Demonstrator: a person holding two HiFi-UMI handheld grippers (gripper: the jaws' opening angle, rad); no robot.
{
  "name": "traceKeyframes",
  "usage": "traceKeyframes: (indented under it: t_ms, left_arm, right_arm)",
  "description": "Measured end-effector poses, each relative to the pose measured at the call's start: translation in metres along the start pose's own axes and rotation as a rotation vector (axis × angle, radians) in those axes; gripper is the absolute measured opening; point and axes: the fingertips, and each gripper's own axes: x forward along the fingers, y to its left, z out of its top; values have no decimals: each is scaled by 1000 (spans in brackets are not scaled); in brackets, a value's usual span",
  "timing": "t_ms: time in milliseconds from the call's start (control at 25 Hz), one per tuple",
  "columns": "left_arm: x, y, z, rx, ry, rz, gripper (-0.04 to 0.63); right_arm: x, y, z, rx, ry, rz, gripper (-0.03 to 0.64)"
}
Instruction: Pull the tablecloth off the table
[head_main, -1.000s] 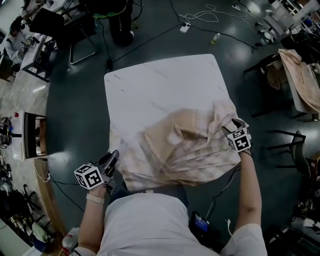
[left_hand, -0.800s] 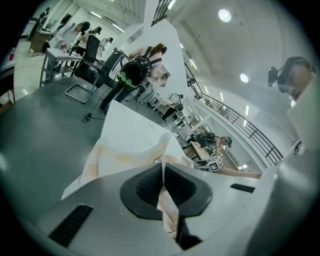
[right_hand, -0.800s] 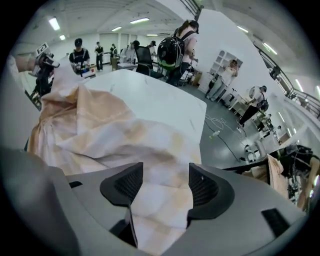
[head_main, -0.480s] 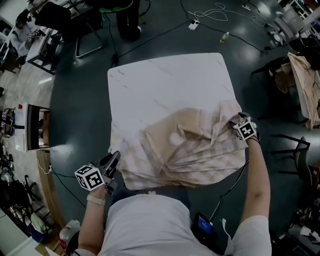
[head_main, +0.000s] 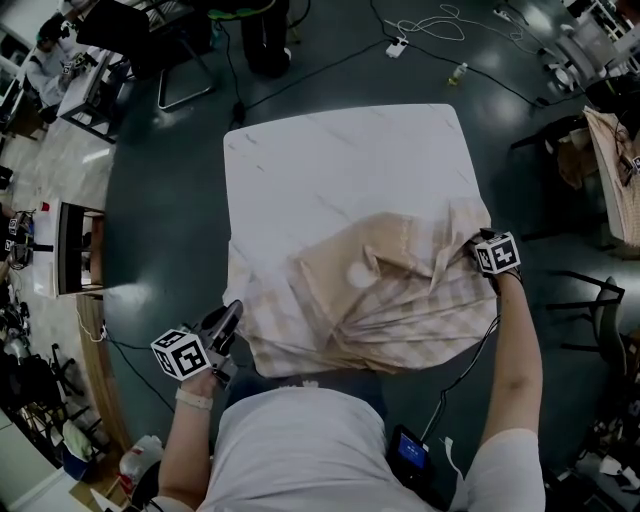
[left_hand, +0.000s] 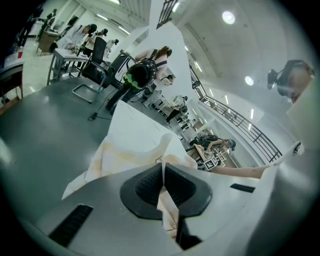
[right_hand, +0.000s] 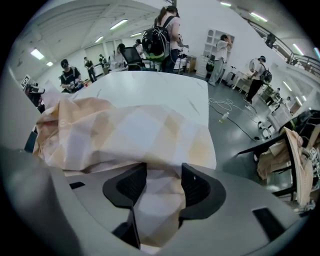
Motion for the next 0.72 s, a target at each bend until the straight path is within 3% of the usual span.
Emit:
traceKeyframes:
  t_ms: [120, 200, 440, 600, 720]
  left_arm:
    - [0, 0, 2, 3, -2, -7, 11]
    - [0, 0, 7, 10, -6, -14, 11]
    - [-3, 9, 14, 8, -7, -44, 11]
    - [-1, 9, 23, 27, -7, -83, 11]
    - [-3, 8, 32, 83, -2, -97, 11]
  right_arm:
    - [-4, 5, -7, 60, -7, -37, 151]
    - [-9, 6, -13, 62, 1, -77, 47]
    - [-46, 6, -16, 194, -131, -142, 37]
    - [-86, 5, -10, 247, -234, -235, 35]
    - [-124, 2, -9, 318, -326, -327, 34]
